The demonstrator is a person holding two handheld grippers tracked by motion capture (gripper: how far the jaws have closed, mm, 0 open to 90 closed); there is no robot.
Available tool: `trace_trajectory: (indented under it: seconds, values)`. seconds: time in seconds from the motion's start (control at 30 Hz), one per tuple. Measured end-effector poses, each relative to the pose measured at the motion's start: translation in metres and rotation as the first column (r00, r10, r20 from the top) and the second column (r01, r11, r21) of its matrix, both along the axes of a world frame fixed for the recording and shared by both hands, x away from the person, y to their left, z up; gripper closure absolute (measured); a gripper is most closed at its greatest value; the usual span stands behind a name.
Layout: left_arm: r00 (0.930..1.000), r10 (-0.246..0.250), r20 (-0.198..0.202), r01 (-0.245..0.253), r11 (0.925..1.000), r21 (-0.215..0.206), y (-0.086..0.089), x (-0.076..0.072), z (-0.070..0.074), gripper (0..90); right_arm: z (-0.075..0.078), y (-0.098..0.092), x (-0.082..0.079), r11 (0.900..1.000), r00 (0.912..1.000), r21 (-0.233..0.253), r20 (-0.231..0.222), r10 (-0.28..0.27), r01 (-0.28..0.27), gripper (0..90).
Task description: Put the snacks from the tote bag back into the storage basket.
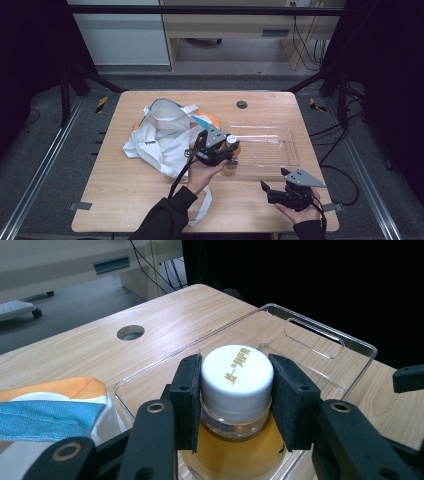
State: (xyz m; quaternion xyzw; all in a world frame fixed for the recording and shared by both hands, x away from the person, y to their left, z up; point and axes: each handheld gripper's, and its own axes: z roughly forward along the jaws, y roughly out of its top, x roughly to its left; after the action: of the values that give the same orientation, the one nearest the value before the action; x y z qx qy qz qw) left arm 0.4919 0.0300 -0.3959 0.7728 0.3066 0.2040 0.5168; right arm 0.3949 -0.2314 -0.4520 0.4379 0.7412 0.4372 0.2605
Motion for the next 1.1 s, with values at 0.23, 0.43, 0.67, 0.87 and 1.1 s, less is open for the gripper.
trace_trajectory:
  seconds: [0.23,0.43,0.67,0.87,1.1]
  values:
    - [0.9993,-0.008,0.037,0.009,0.9998,-0.020,0.002,-0.004,-0.005,58.1,0.000,0.000,0.000,1.000,1.0000,0.001,-0.003,-0.001,0.001,16.5]
    - [0.9984,-0.013,0.056,0.013,0.9999,0.004,-0.002,-0.002,-0.007,55.1,0.000,-0.001,0.000,1.000,1.0000,0.004,-0.002,-0.009,0.009,16.3]
    - [0.9992,-0.006,0.038,0.005,0.9999,0.013,-0.001,0.000,-0.007,44.2,-0.001,-0.002,0.002,1.000,0.9999,0.002,0.000,-0.012,0.012,16.0]
    - [0.9992,-0.031,0.024,0.030,0.9990,0.033,0.006,-0.004,-0.003,39.0,-0.001,-0.003,0.003,1.000,0.9996,0.012,0.000,-0.026,0.026,15.8]
    - [0.9982,-0.051,0.031,0.049,0.9981,0.038,0.021,-0.009,0.003,34.2,0.000,-0.003,0.003,1.000,0.9996,0.010,0.003,-0.027,0.027,15.0]
